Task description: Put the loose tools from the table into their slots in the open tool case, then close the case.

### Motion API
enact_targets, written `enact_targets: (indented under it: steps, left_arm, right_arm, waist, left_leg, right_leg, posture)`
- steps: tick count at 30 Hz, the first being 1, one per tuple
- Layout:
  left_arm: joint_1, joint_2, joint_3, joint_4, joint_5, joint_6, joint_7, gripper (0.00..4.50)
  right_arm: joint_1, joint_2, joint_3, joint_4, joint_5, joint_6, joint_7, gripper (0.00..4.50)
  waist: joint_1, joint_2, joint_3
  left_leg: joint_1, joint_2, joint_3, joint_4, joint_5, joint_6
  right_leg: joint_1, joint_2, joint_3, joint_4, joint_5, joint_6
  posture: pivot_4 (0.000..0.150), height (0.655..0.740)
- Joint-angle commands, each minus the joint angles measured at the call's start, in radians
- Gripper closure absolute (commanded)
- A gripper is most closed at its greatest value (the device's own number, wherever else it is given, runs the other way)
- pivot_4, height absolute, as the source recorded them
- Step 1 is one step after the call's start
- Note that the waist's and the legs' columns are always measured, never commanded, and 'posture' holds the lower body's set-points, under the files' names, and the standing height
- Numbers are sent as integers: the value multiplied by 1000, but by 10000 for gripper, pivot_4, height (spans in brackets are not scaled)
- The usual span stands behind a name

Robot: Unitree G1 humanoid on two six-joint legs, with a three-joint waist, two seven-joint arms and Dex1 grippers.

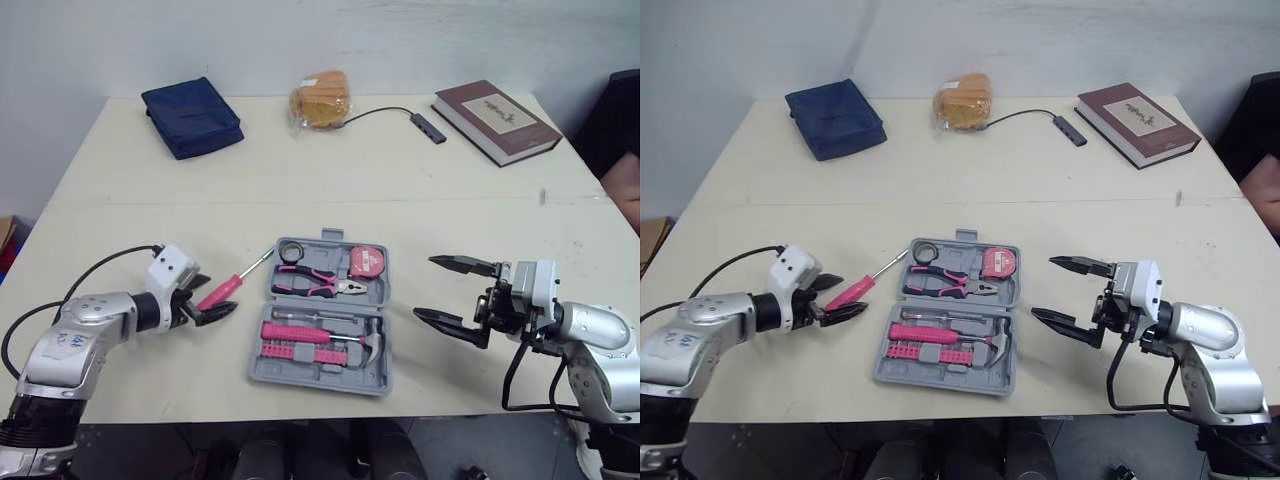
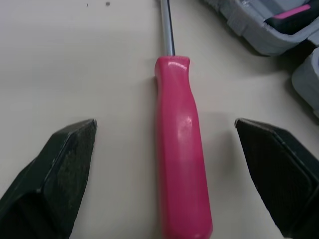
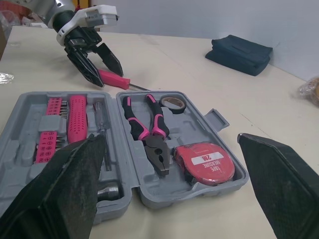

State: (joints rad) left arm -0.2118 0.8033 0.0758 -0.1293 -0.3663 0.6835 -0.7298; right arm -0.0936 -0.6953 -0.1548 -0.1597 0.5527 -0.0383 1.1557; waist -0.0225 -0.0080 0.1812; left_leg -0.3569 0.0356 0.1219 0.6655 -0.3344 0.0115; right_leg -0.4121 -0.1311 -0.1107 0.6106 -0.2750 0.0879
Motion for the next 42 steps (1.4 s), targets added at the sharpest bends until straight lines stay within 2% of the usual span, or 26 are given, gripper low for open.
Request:
enact_targets:
  steps: [1, 2, 5, 7, 9, 10, 15, 18, 22, 27, 28, 31, 42]
  left_arm:
    - [-14, -22, -33, 29, 42, -40, 6, 5518]
    - [-17, -29, -38, 38, 50, -47, 7, 6697]
    - [-23, -54, -50, 64, 67, -71, 7, 20923]
    - [-26, -70, -56, 75, 79, -82, 6, 27655]
    - [-28, -83, -53, 87, 87, -110, 7, 37961]
    - [-33, -90, -39, 98, 95, -149, 12, 39525]
    - [-35, -88, 43, 138, 93, -290, -5, 39419]
    - [-30, -71, 97, 115, 50, -442, -99, 39419]
    - [-23, -42, 90, 9, -25, -509, -263, 39419]
    - [-16, -7, 22, -164, -94, -434, -366, 39419]
    - [-10, 5, -11, -218, -123, -367, -375, 39419]
    - [-7, 34, -99, -323, -113, -279, -381, 39419]
    - [-61, 51, -312, -384, 71, -210, -333, 39419]
  right_arm:
    - [6, 8, -8, -16, -4, -18, 4, 0]
    - [9, 8, -8, -16, -6, -19, 5, 0]
    - [18, 7, -8, -22, -10, -18, 4, 0]
    - [24, 6, -10, -26, -10, -15, 3, 0]
    - [35, 2, -14, -27, -13, -15, 4, 0]
    - [42, 0, -17, -29, -15, -15, 3, 0]
    - [71, -11, -41, -39, -19, -22, -4, 0]
    - [91, -28, -75, -37, -25, -37, -1, 0]
    - [121, -59, -121, -33, -22, -47, 14, 0]
    - [174, -96, -163, -35, -20, -45, 37, 0]
    - [194, -104, -175, -41, -18, -45, 45, 0]
    - [240, -119, -201, -71, -6, -34, 59, 0]
    - [338, -126, -194, -190, 29, 16, 83, 0]
  waist:
    - [1, 0, 0]
    - [4, 0, 0]
    - [17, 0, 0]
    - [23, 0, 0]
    - [27, 0, 0]
    - [28, 0, 0]
    - [37, 0, 0]
    - [37, 0, 0]
    - [38, 0, 0]
    - [43, 0, 0]
    - [44, 0, 0]
    - [45, 0, 0]
    - [46, 0, 0]
  left_leg:
    - [0, 0, 0, 0, 0, 0]
    - [0, 0, 0, 0, 0, 0]
    - [0, 0, 0, 0, 0, 0]
    - [0, 0, 1, 0, 0, 0]
    - [0, -1, 0, 0, 0, 0]
    - [0, -1, 0, 0, 0, 1]
    - [0, -1, 0, 1, 0, 1]
    - [-1, -1, 1, 1, 0, 1]
    - [-1, -1, 1, 1, 0, 2]
    - [-1, -1, 1, 1, -1, 2]
    - [-1, -1, 1, 1, -1, 2]
    - [-1, -1, 1, 1, -1, 2]
    - [-1, -1, 1, 1, -1, 3]
  right_leg:
    - [0, 0, 0, 0, 0, 0]
    - [0, 0, 0, 0, 0, 0]
    - [0, 0, 0, 0, 0, 0]
    - [0, 0, 0, 0, 0, 0]
    - [0, -1, 0, 0, 0, 0]
    - [0, -1, 0, 0, 0, 0]
    - [0, -1, 0, 1, 0, 0]
    - [-1, -1, -1, 0, 0, 0]
    - [-1, -1, -3, -1, 0, 0]
    - [-1, 0, -3, -1, 0, 1]
    - [-1, 0, -3, -1, 0, 1]
    - [-1, 1, -3, -1, 0, 1]
    - [0, 5, -1, -2, 0, 1]
  posture:
    - [1500, 7400]
    - [1500, 7400]
    - [1500, 7400]
    - [1500, 7400]
    - [1500, 7400]
    - [1500, 7400]
    - [1500, 7400]
    - [1500, 7400]
    - [1500, 7400]
    - [1500, 7400]
    - [1500, 7400]
    - [1500, 7400]
    - [1500, 7400]
